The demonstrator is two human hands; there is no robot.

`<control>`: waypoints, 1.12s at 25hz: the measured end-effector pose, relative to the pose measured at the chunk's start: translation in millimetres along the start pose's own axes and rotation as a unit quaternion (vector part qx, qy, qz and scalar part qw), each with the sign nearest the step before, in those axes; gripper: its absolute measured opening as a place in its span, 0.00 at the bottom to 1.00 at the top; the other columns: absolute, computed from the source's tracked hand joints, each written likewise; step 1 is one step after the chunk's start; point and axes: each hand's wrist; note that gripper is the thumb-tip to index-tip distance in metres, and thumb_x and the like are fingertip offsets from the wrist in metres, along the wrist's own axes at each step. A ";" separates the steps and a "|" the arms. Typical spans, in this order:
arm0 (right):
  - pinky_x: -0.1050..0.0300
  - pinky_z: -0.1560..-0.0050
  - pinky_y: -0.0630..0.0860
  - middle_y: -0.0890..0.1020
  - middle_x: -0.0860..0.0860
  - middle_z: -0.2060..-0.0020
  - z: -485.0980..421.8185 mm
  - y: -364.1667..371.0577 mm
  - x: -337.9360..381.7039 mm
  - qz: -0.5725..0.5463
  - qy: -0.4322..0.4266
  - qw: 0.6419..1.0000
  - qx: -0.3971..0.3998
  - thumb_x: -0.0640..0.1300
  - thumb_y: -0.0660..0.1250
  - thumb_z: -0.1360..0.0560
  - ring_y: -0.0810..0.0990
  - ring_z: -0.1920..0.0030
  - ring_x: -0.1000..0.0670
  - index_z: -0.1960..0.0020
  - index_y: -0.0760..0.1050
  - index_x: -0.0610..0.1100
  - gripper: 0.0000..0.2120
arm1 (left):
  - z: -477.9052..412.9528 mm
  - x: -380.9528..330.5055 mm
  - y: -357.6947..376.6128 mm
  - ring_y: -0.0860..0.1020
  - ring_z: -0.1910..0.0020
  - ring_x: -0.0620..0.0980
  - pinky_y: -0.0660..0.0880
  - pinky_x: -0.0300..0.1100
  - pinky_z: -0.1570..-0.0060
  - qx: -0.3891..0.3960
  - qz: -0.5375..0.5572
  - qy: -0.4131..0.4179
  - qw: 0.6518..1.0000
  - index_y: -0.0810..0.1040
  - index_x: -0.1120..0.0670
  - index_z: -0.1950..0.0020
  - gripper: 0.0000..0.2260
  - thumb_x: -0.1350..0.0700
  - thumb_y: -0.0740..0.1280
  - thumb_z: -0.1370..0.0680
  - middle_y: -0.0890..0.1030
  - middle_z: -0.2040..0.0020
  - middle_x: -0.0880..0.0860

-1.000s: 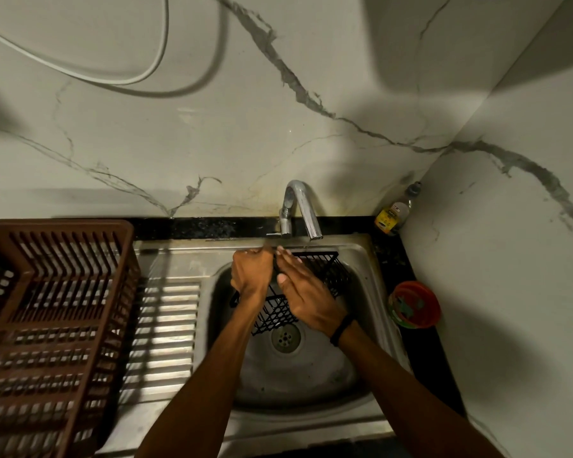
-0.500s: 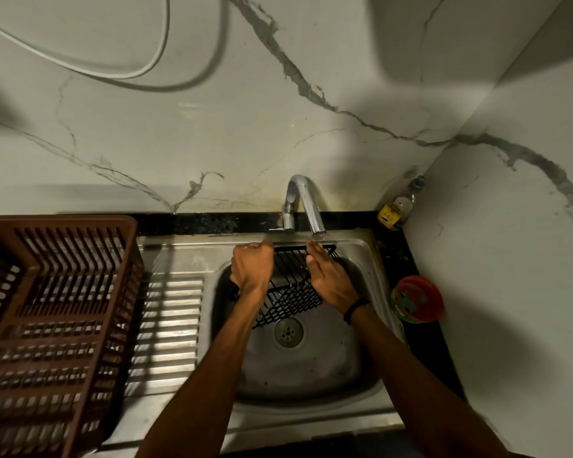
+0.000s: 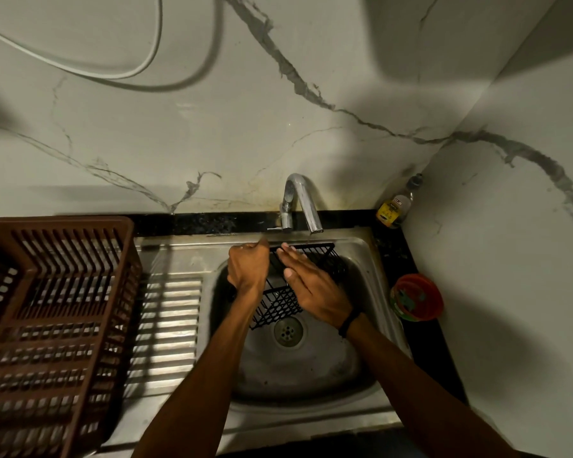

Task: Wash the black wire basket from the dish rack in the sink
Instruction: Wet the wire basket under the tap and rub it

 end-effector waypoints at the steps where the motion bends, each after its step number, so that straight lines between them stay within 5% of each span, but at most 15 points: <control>1: 0.59 0.22 0.45 0.56 0.55 0.22 -4.6 -1.9 -12.5 -0.004 0.031 0.999 -0.013 0.51 0.49 0.15 0.50 0.22 0.57 0.21 0.54 0.49 0.23 | -0.1 0.7 -0.4 0.74 0.68 0.53 0.78 0.52 0.57 0.002 0.000 -0.002 1.000 0.74 0.52 0.70 0.14 0.47 0.69 0.28 0.76 0.71 0.51; 4: 0.53 0.22 0.49 0.56 0.52 0.21 -14.6 -9.9 -34.1 -0.040 0.199 0.978 -0.049 0.52 0.49 0.15 0.51 0.21 0.53 0.21 0.53 0.49 0.24 | 1.1 0.1 -1.7 0.73 0.69 0.53 0.76 0.50 0.57 -0.003 -0.009 -0.003 1.000 0.73 0.53 0.71 0.15 0.51 0.70 0.26 0.74 0.73 0.51; 8: 0.61 0.23 0.44 0.52 0.56 0.22 -5.0 6.5 -4.3 0.001 0.009 1.000 0.007 0.54 0.49 0.16 0.47 0.22 0.59 0.21 0.52 0.51 0.25 | 2.1 -0.7 -0.5 0.78 0.64 0.57 0.76 0.50 0.54 -0.013 -0.004 -0.012 1.000 0.75 0.52 0.70 0.14 0.49 0.69 0.26 0.76 0.71 0.51; 12: 0.51 0.22 0.46 0.57 0.53 0.22 -31.7 -8.1 -31.4 -0.019 0.169 0.985 -0.035 0.53 0.48 0.15 0.51 0.21 0.52 0.21 0.56 0.50 0.23 | 10.2 -8.3 4.1 0.75 0.66 0.52 0.69 0.45 0.56 -0.030 0.002 -0.022 0.999 0.75 0.53 0.69 0.14 0.51 0.69 0.25 0.76 0.70 0.51; 16: 0.59 0.23 0.47 0.58 0.54 0.23 -25.0 -4.1 -13.3 0.006 0.024 1.000 0.001 0.49 0.49 0.15 0.52 0.22 0.56 0.21 0.56 0.48 0.22 | 3.9 -11.0 5.7 0.76 0.65 0.55 0.70 0.47 0.57 -0.026 0.016 -0.028 0.999 0.75 0.55 0.69 0.13 0.53 0.68 0.26 0.76 0.70 0.52; 20: 0.55 0.23 0.47 0.60 0.50 0.22 -34.4 -11.8 -33.0 -0.003 0.172 0.984 -0.046 0.50 0.49 0.15 0.54 0.22 0.51 0.22 0.57 0.47 0.23 | 8.4 -13.0 9.6 0.80 0.59 0.60 0.74 0.49 0.55 -0.012 -0.001 -0.018 1.000 0.77 0.55 0.67 0.12 0.49 0.67 0.29 0.79 0.67 0.54; 24: 0.56 0.22 0.45 0.57 0.54 0.22 -22.8 1.0 -18.5 0.026 0.021 0.999 0.006 0.53 0.49 0.16 0.51 0.22 0.56 0.21 0.54 0.49 0.24 | 2.4 -12.0 5.8 0.80 0.60 0.59 0.76 0.50 0.53 -0.022 0.001 -0.029 0.999 0.79 0.57 0.64 0.13 0.48 0.67 0.29 0.81 0.65 0.56; 27: 0.49 0.22 0.50 0.58 0.51 0.22 -32.1 -7.4 -32.4 -0.049 0.208 0.975 -0.054 0.55 0.50 0.16 0.53 0.22 0.52 0.21 0.55 0.49 0.25 | 4.5 -9.1 8.8 0.81 0.58 0.60 0.79 0.53 0.49 -0.018 -0.012 -0.020 1.000 0.80 0.57 0.63 0.17 0.43 0.64 0.33 0.83 0.62 0.58; 28: 0.49 0.21 0.49 0.56 0.51 0.21 -32.8 -4.4 -25.4 -0.050 0.208 0.975 -0.051 0.55 0.49 0.16 0.52 0.21 0.52 0.21 0.54 0.48 0.25 | 3.4 -5.7 10.5 0.81 0.59 0.61 0.79 0.54 0.49 -0.019 -0.017 -0.018 1.000 0.80 0.56 0.63 0.17 0.42 0.63 0.33 0.83 0.62 0.58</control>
Point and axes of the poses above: each hand's wrist, its own z-axis away from the middle knuckle, its own y-axis out of the palm, x = y × z
